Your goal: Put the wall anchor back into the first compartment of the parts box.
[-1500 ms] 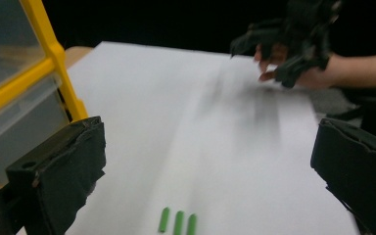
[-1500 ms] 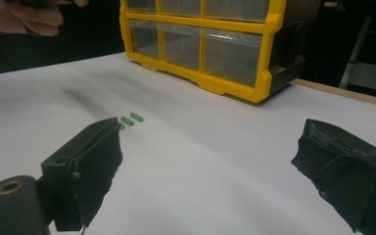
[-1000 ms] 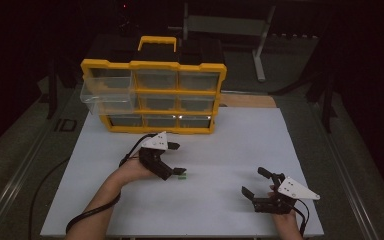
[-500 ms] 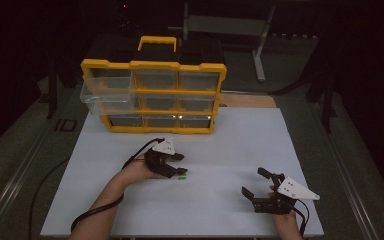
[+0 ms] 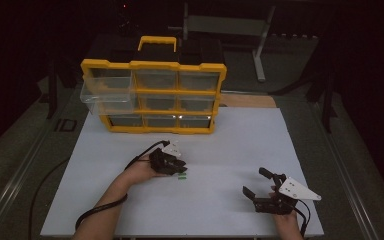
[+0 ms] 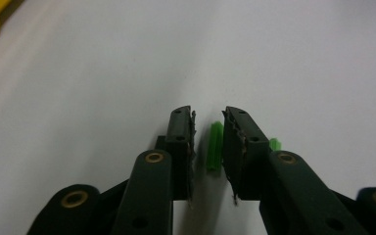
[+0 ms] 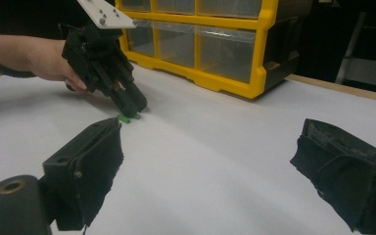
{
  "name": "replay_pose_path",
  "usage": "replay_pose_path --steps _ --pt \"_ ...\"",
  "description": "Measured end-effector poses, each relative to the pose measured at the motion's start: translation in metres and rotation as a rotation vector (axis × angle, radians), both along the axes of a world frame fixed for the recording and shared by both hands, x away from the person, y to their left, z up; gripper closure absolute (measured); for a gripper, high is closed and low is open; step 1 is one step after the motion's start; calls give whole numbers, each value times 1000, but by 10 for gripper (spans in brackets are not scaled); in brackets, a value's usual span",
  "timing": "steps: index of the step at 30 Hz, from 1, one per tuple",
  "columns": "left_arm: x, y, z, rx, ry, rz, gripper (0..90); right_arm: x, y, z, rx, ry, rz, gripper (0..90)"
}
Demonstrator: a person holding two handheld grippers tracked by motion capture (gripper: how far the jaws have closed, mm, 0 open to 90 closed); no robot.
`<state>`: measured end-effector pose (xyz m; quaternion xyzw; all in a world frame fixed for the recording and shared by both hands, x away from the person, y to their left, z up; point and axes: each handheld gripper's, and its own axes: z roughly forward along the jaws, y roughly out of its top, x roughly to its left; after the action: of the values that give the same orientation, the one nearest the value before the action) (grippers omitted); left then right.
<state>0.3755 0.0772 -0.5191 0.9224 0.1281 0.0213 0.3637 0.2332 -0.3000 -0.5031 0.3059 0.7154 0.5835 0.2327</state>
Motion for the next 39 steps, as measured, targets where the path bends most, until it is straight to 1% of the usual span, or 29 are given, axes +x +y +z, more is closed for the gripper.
replay_pose_path --steps 2,3,4,7,9,10,11,13,15,16,19,20,21,22,23,26,27,28,29,30,31,32,33,34,35,36,37,38,39 --pt "1 0 1 9 -3 2 762 0 0 0 1 1 2 96" --pt "1 0 1 9 -3 2 764 0 0 0 1 1 2 96" --pt "1 -1 1 19 -6 -3 768 0 0 0 -3 0 0 96" --pt "1 -2 2 33 -1 -10 828 0 0 0 -5 1 1 96" --pt "2 -3 3 35 3 -11 833 0 0 0 -4 0 0 96" --pt "2 -3 3 42 -3 -22 835 0 0 0 -1 0 -2 96" --pt "2 -3 3 42 1 -23 836 0 0 0 -1 0 -1 96" --pt "2 -3 4 47 -10 -36 837 0 -1 0 -1 -1 -3 96" --pt "2 -3 4 46 -11 -42 838 0 -1 0 0 -2 -2 96" --pt "2 -3 5 55 -2 -51 838 0 0 0 0 -3 -2 96" --pt "2 -1 8 55 1 -47 838 0 0 0 0 -4 -2 96" --pt "2 1 13 48 5 -33 838 0 0 0 2 -3 -1 96" --pt "2 1 13 48 5 -33 838 0 0 0 2 -3 -1 96" --pt "2 4 19 43 15 -38 839 0 0 1 3 -5 -3 96" --pt "2 4 19 43 15 -38 839 0 0 1 3 -5 -3 96" --pt "1 6 31 59 29 -40 839 0 -1 1 6 -3 0 96" --pt "1 6 31 59 29 -40 839 0 -1 1 6 -3 0 96" --pt "0 7 37 63 35 -46 839 0 -1 1 10 -4 1 96" --pt "0 7 37 63 35 -46 839 0 -1 1 9 -7 1 96" --pt "-1 8 40 57 47 -48 839 0 -1 1 9 -7 1 96" --pt "-2 8 44 60 37 -59 839 0 -1 1 7 -9 1 96" --pt "-4 9 50 57 48 -70 839 0 -1 1 7 -8 1 96" --pt "-4 9 50 57 48 -70 839 0 -1 1 7 -8 1 96" --pt "-5 10 57 57 40 -76 839 0 0 1 2 -7 0 96" --pt "-5 10 57 57 40 -76 839 0 0 1 2 -7 0 96" --pt "-7 12 64 46 31 -85 838 0 0 1 3 -6 2 96" --pt "-7 12 64 46 31 -85 839 0 0 1 3 -6 2 96" --pt "-9 13 70 40 32 -95 839 0 0 1 3 -7 2 96" --pt "-9 13 70 40 32 -95 839 0 0 1 4 -6 2 96"
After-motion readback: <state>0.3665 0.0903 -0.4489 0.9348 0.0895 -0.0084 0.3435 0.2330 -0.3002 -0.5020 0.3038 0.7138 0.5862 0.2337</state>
